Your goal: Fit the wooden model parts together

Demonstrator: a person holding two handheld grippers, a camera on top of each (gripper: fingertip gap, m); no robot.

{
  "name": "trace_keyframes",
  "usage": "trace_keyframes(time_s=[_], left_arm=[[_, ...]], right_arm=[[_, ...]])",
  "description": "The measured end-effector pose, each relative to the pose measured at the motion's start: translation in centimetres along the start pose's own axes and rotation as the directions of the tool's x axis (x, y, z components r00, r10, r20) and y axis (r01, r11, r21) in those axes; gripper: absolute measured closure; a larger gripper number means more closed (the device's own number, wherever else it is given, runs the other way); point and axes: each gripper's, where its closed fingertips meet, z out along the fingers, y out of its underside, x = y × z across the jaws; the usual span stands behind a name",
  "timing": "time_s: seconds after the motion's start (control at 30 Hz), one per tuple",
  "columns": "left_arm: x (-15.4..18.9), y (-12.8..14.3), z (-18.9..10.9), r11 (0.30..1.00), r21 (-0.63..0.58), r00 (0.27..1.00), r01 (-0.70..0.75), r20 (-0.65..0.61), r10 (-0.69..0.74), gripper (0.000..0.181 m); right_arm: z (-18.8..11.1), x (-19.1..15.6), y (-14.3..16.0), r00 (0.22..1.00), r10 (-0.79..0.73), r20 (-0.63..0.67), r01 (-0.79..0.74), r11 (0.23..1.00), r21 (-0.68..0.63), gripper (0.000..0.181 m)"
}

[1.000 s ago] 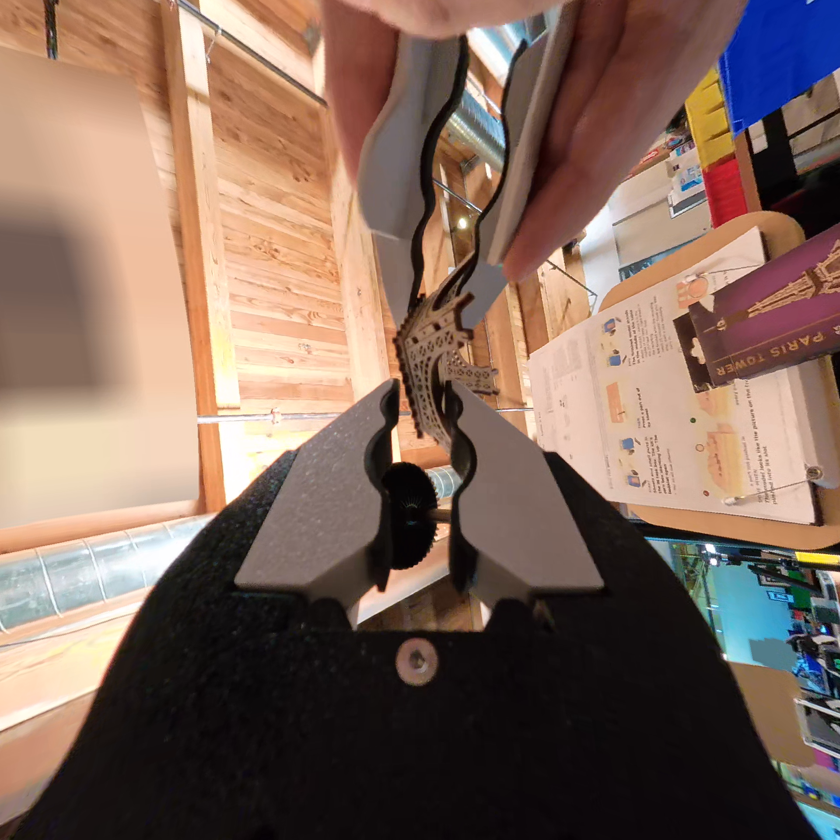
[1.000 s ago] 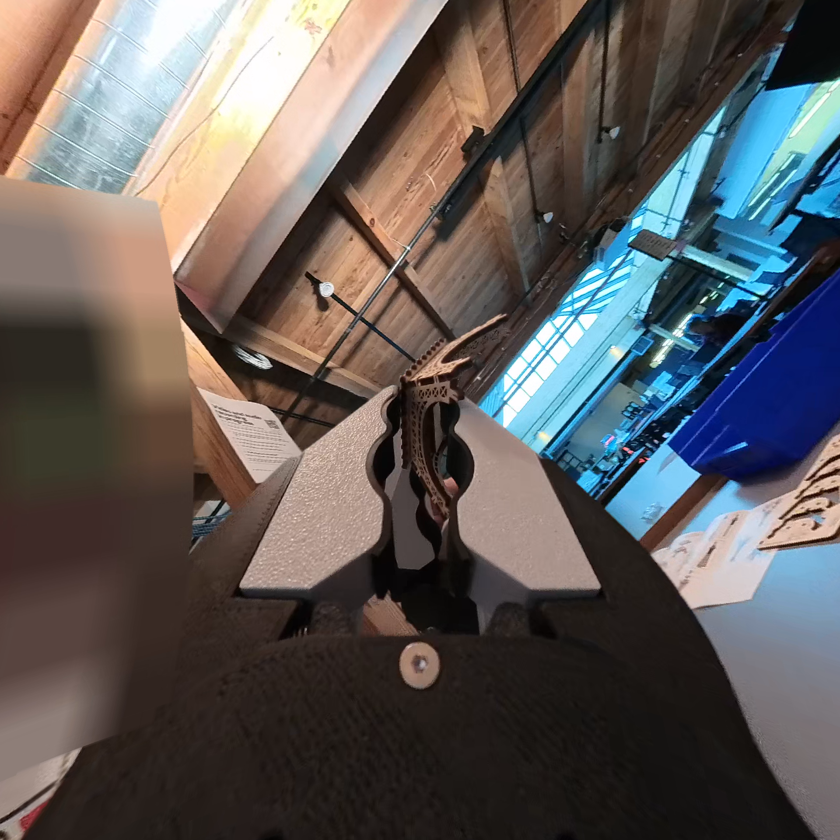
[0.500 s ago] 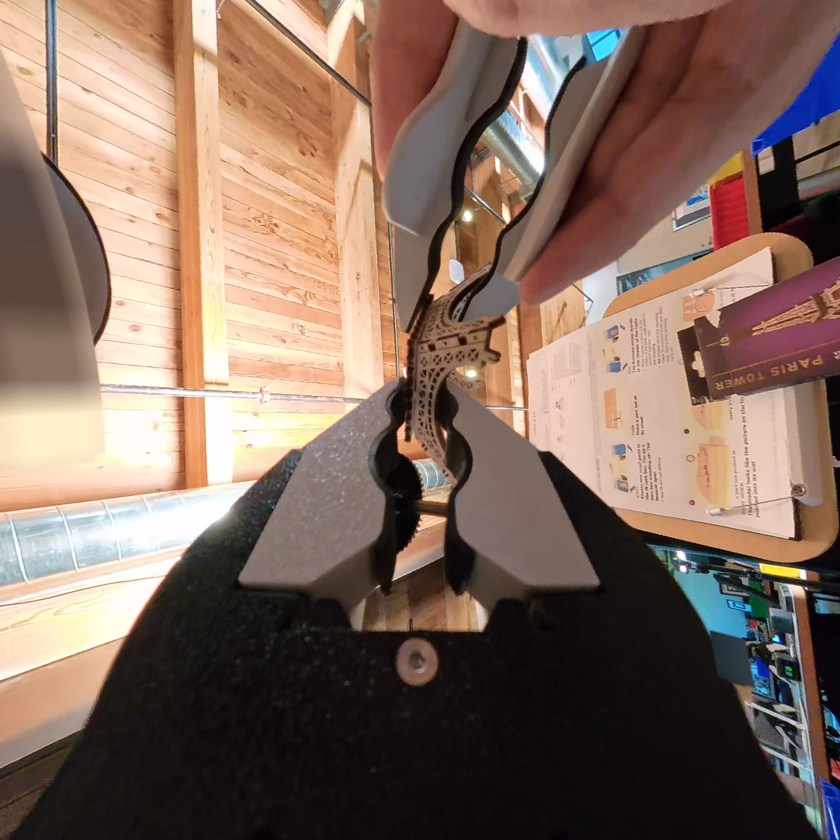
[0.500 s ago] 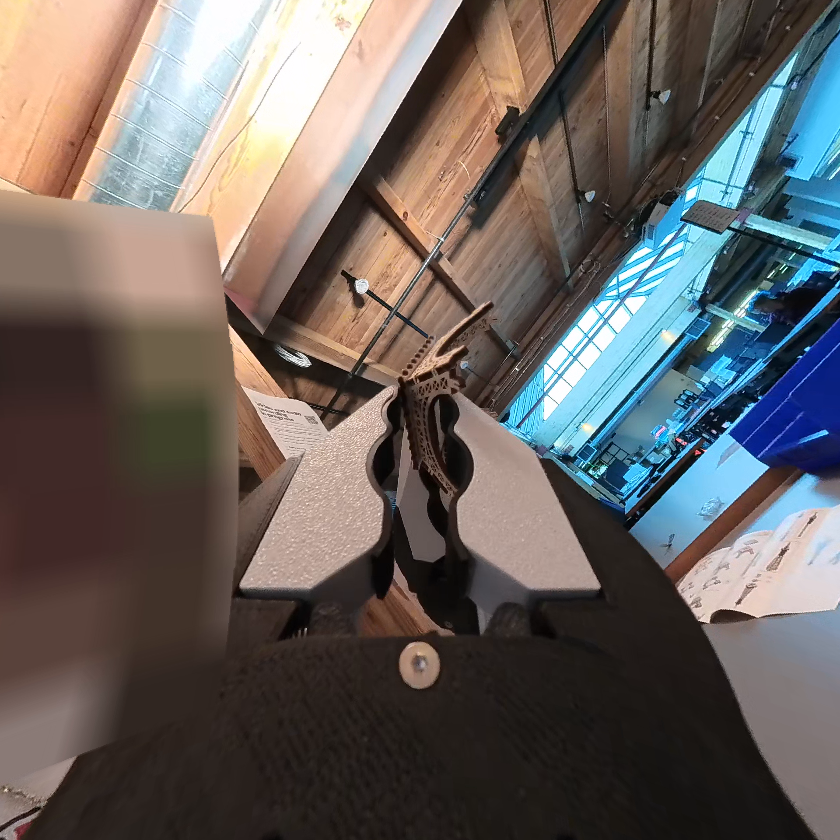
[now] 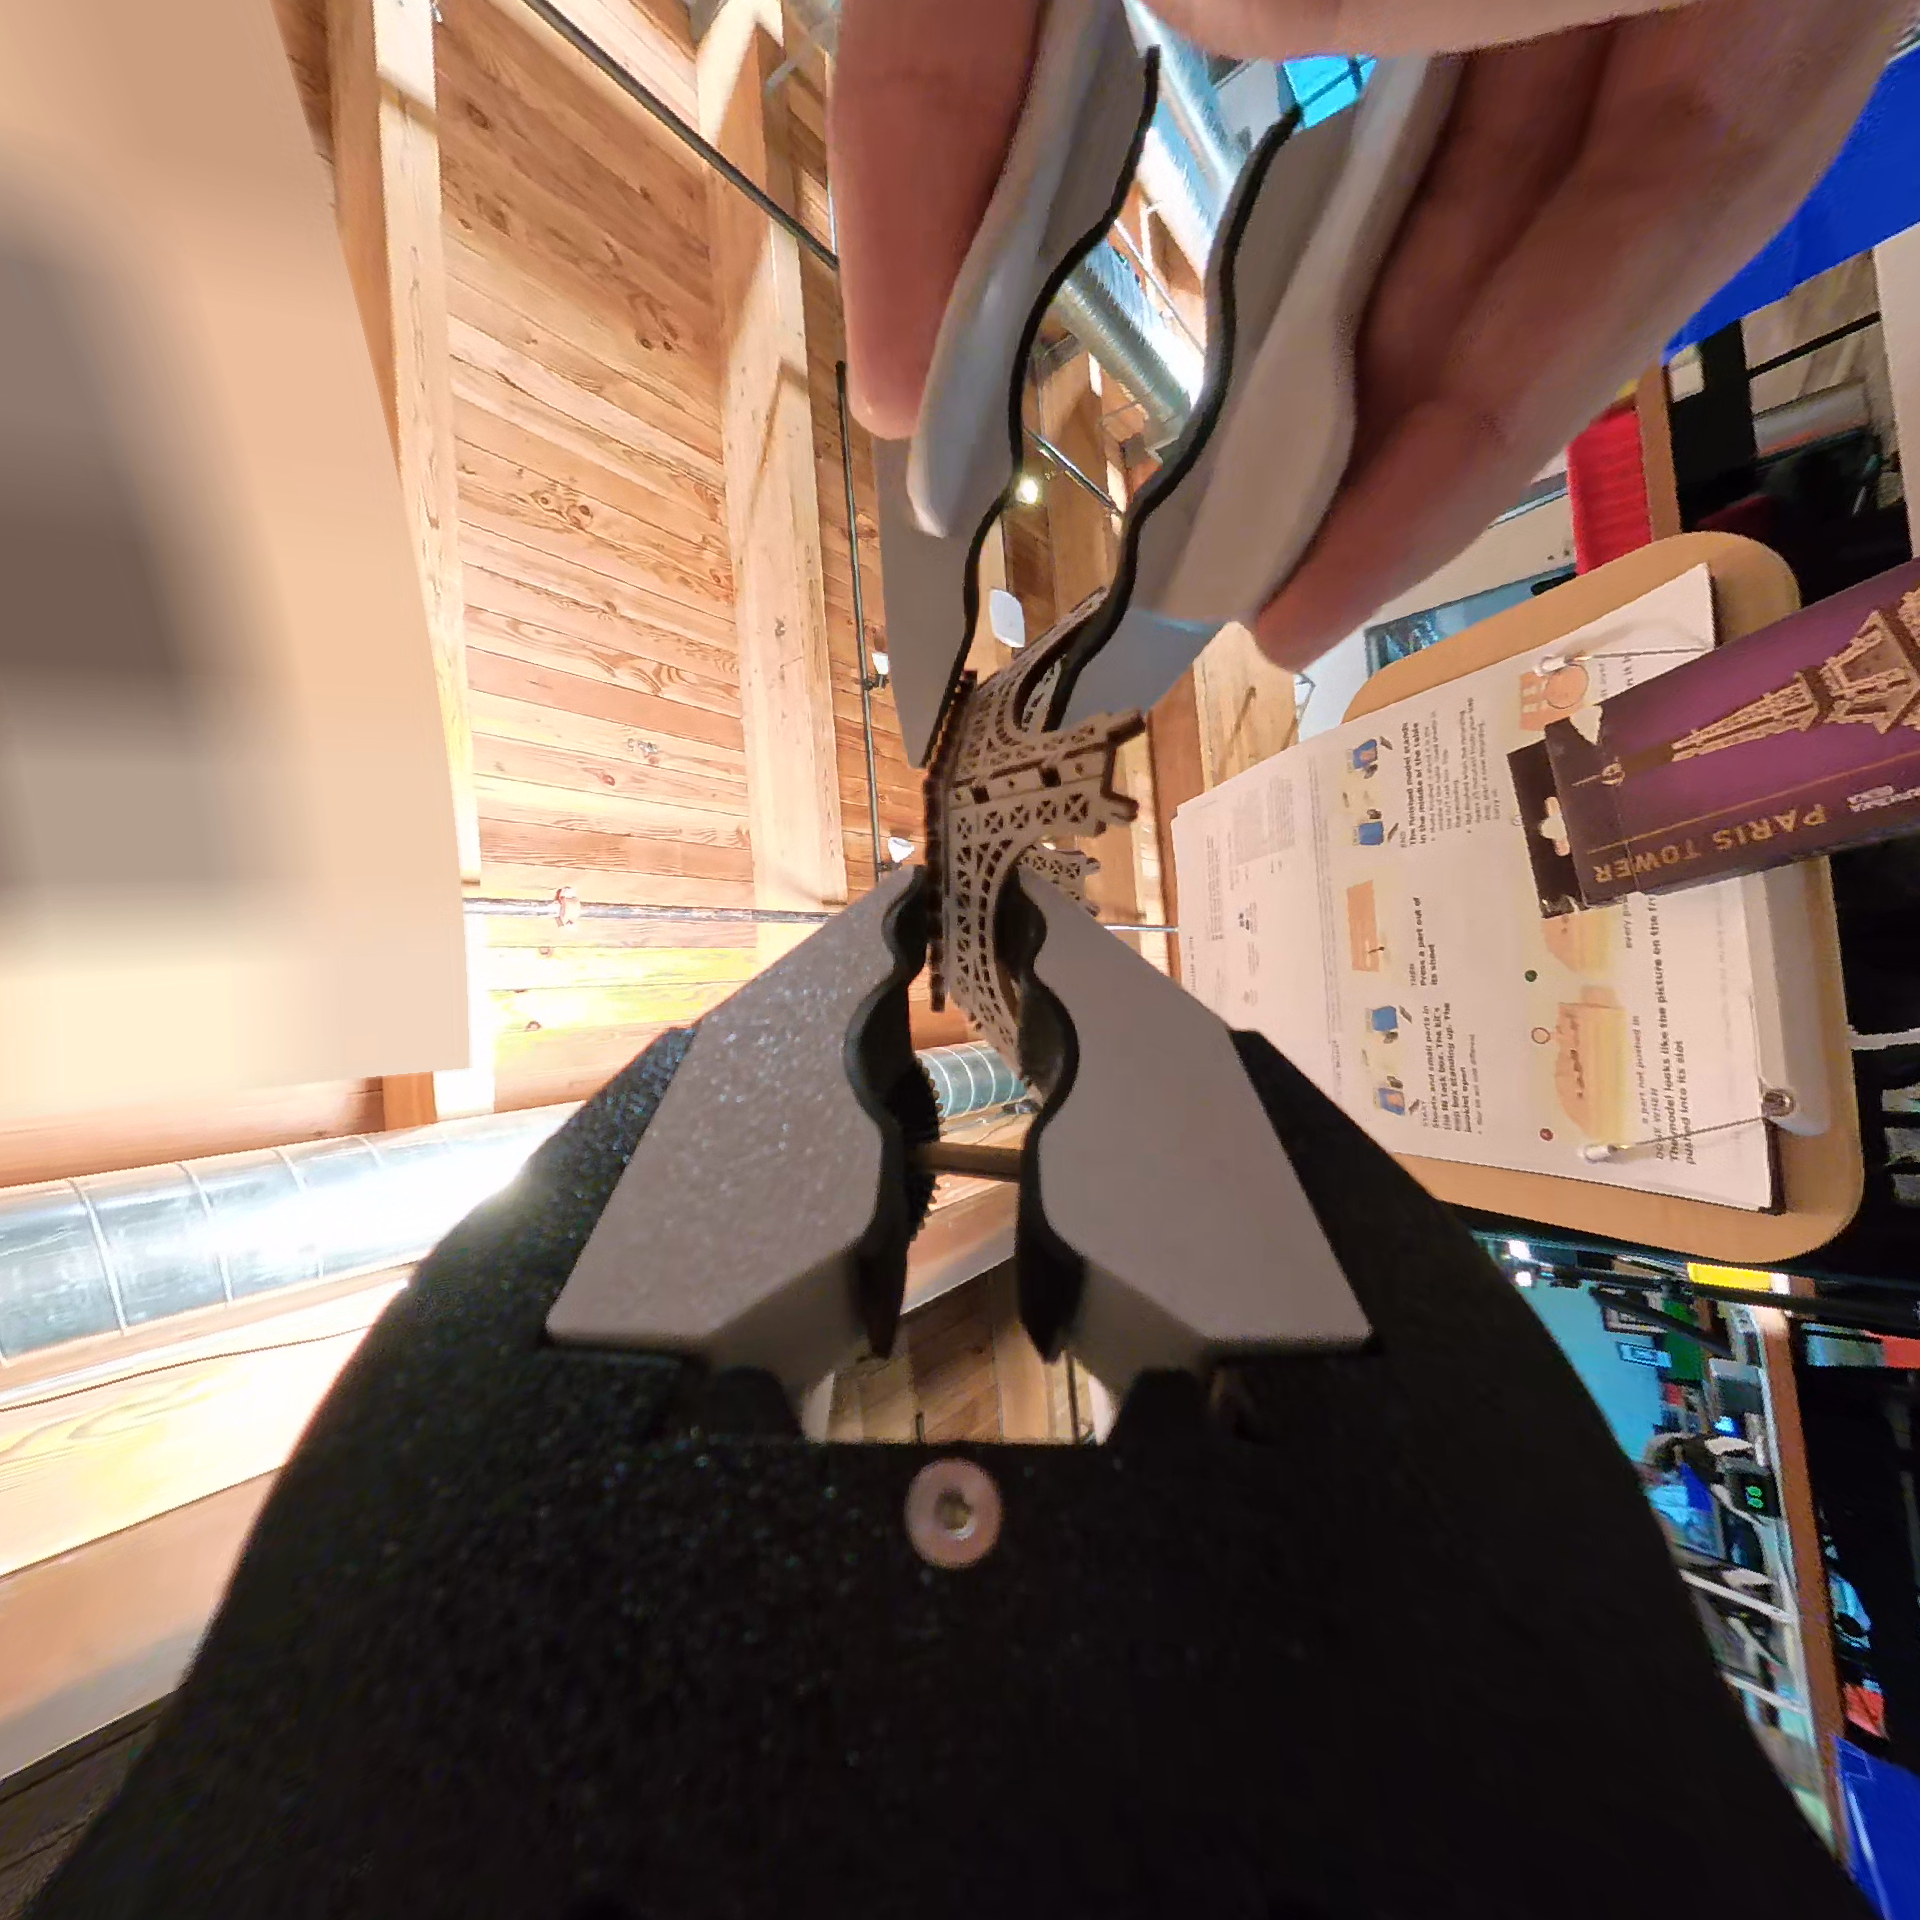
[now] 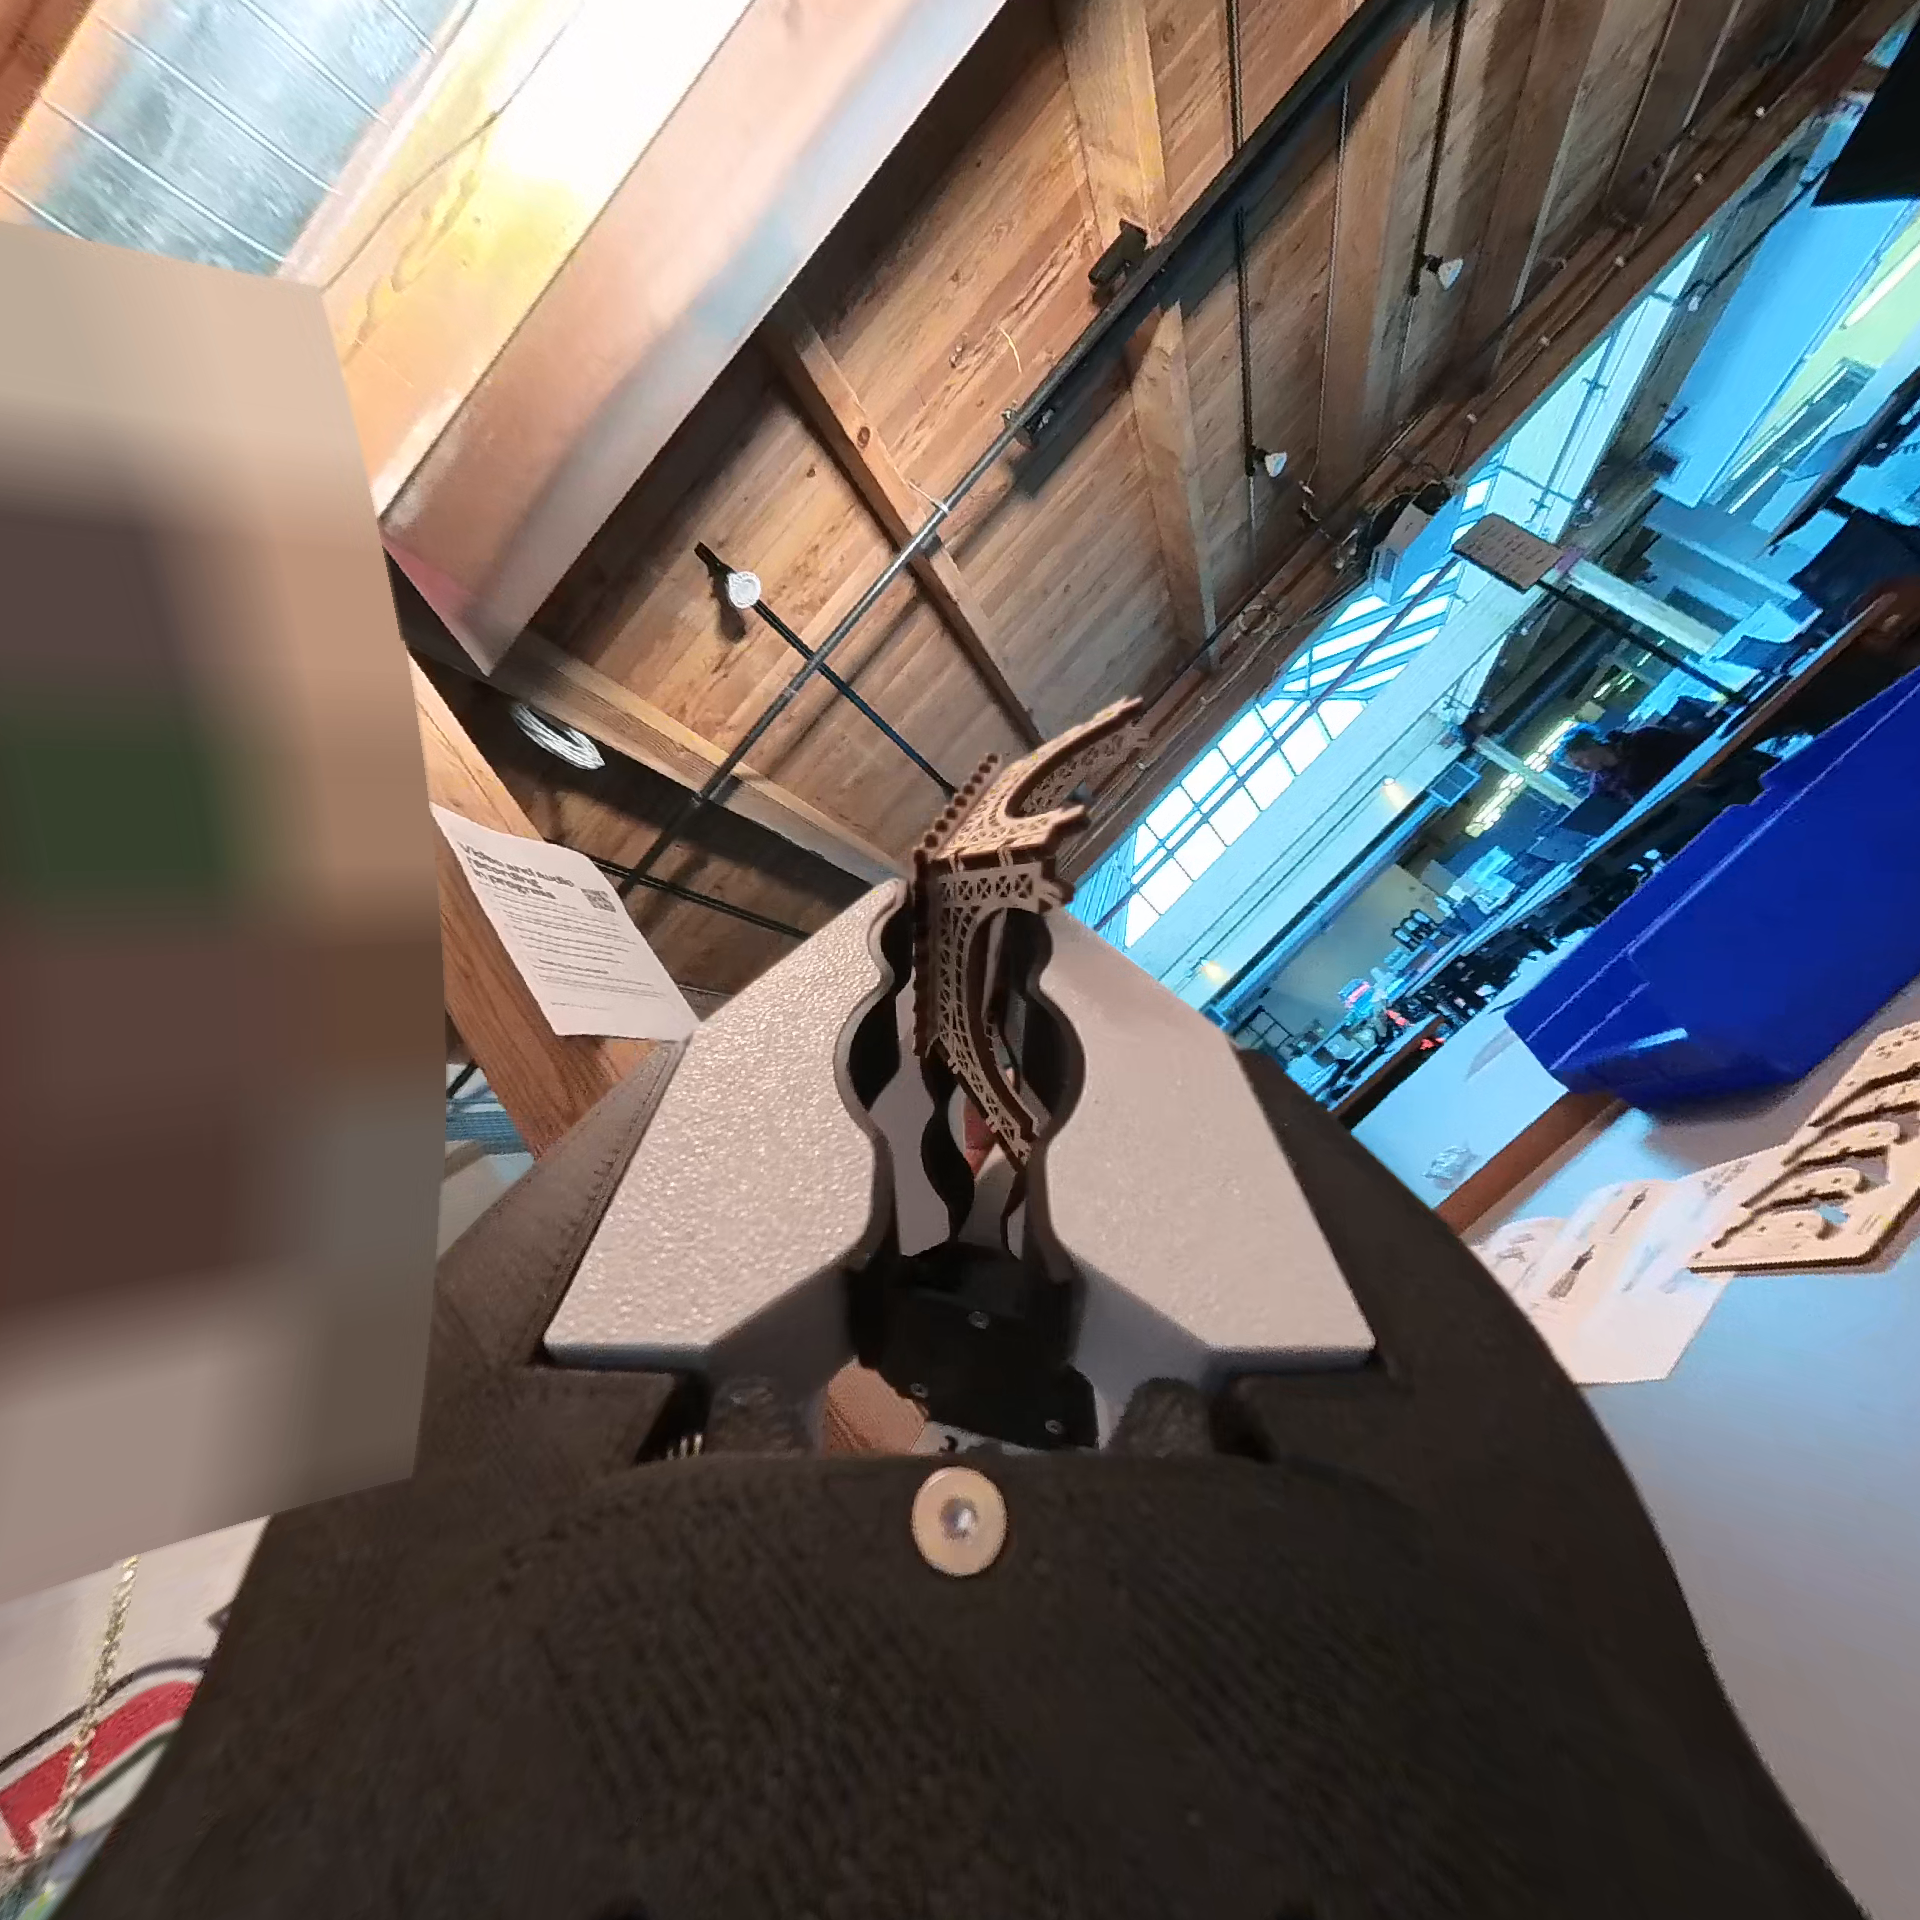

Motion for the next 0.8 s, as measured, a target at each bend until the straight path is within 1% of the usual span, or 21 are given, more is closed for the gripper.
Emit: trace_keyframes(time_s=[0.07,0.17,0.23,0.27,0.3,0.33,0.37,0.4,0.43,0.47,0.5,0.53,0.57,0.6,0.63,0.67,0.7,0.73,0.77,0.8], left_arm=[[0.2,0.0,0.1,1.0,0.001,1.0,-0.009,-0.006,0.009,0.171],[0.5,0.5,0.3,0.999,-0.006,0.997,0.053,-0.049,-0.053,0.171],[0.7,1.8,0.7,0.992,-0.059,0.989,0.116,-0.083,-0.12,0.171],[0.9,2.6,0.9,0.982,-0.088,0.979,0.165,-0.105,-0.174,0.171],[1.5,3.5,1.1,0.966,-0.121,0.958,0.229,-0.148,-0.246,0.171],[2.3,4.3,1.2,0.938,-0.168,0.92,0.302,-0.204,-0.333,0.171],[3.2,5.0,1.2,0.899,-0.219,0.867,0.379,-0.254,-0.428,0.171],[4.1,5.4,1.0,0.845,-0.266,0.796,0.464,-0.295,-0.529,0.171],[4.9,5.5,0.8,0.772,-0.313,0.699,0.553,-0.329,-0.634,0.171],[5.8,5.3,0.5,0.676,-0.369,0.572,0.637,-0.361,-0.736,0.171],[6.8,4.6,0.1,0.56,-0.43,0.41,0.708,-0.395,-0.822,0.171],[7.7,3.5,-0.4,0.424,-0.488,0.219,0.763,-0.423,-0.879,0.17],[8.3,2.1,-0.9,0.275,-0.543,0.011,0.793,-0.438,-0.899,0.17],[8.8,0.4,-1.7,0.127,-0.61,-0.209,0.782,-0.45,-0.868,0.17],[9.1,-1.0,-2.3,-0.012,-0.678,-0.412,0.735,-0.433,-0.802,0.17],[9.4,-2.1,-2.8,-0.136,-0.732,-0.573,0.668,-0.388,-0.722,0.17],[9.7,-3.2,-3.5,-0.22,-0.781,-0.704,0.584,-0.353,-0.616,0.17],[10.1,-4.5,-4.6,-0.261,-0.836,-0.812,0.483,-0.316,-0.491,0.17],[10.9,-5.4,-5.5,-0.28,-0.882,-0.882,0.379,-0.253,-0.397,0.17],[11.8,-6.2,-6.4,-0.283,-0.912,-0.923,0.296,-0.197,-0.33,0.17]], right_arm=[[0.0,0.2,0.0,1.0,-0.004,-0.011,0.004,1.0,-0.003,0.166],[-0.2,0.7,0.0,0.999,-0.008,-0.038,0.007,1.0,-0.015,0.163],[-0.3,1.3,0.1,0.996,-0.042,-0.081,0.038,0.998,-0.047,0.146],[-0.4,1.7,0.3,0.992,-0.071,-0.104,0.061,0.994,-0.093,0.136],[-0.6,2.0,0.8,0.988,-0.112,-0.111,0.093,0.982,-0.164,0.128],[-0.9,2.0,1.4,0.982,-0.159,-0.098,0.129,0.958,-0.256,0.123],[-1.4,2.0,2.0,0.975,-0.207,-0.084,0.165,0.922,-0.35,0.12],[-2.2,2.3,2.3,0.96,-0.268,-0.079,0.209,0.876,-0.434,0.119],[-3.2,3.1,2.1,0.93,-0.355,-0.098,0.262,0.824,-0.502,0.119],[-4.2,4.2,1.3,0.876,-0.462,-0.137,0.322,0.773,-0.547,0.119],[-5.1,5.3,-0.1,0.799,-0.572,-0.184,0.389,0.725,-0.568,0.119],[-5.8,6.2,-1.6,0.711,-0.665,-0.227,0.453,0.681,-0.575,0.119],[-6.3,6.8,-2.8,0.642,-0.724,-0.252,0.501,0.645,-0.576,0.121],[-6.6,7.1,-3.0,0.617,-0.746,-0.249,0.524,0.626,-0.578,0.125],[-6.7,7.4,-2.6,0.626,-0.746,-0.228,0.521,0.617,-0.59,0.125],[-7.1,8.0,-1.7,0.648,-0.734,-0.205,0.493,0.609,-0.621,0.124],[-7.7,8.7,-0.6,0.677,-0.713,-0.18,0.453,0.597,-0.662,0.123],[-8.2,8.9,0.4,0.716,-0.683,-0.145,0.42,0.588,-0.691,0.124],[-8.6,9.0,1.2,0.751,-0.649,-0.121,0.392,0.585,-0.71,0.126],[-9.1,9.2,1.7,0.769,-0.628,-0.116,0.367,0.583,-0.725,0.129]])
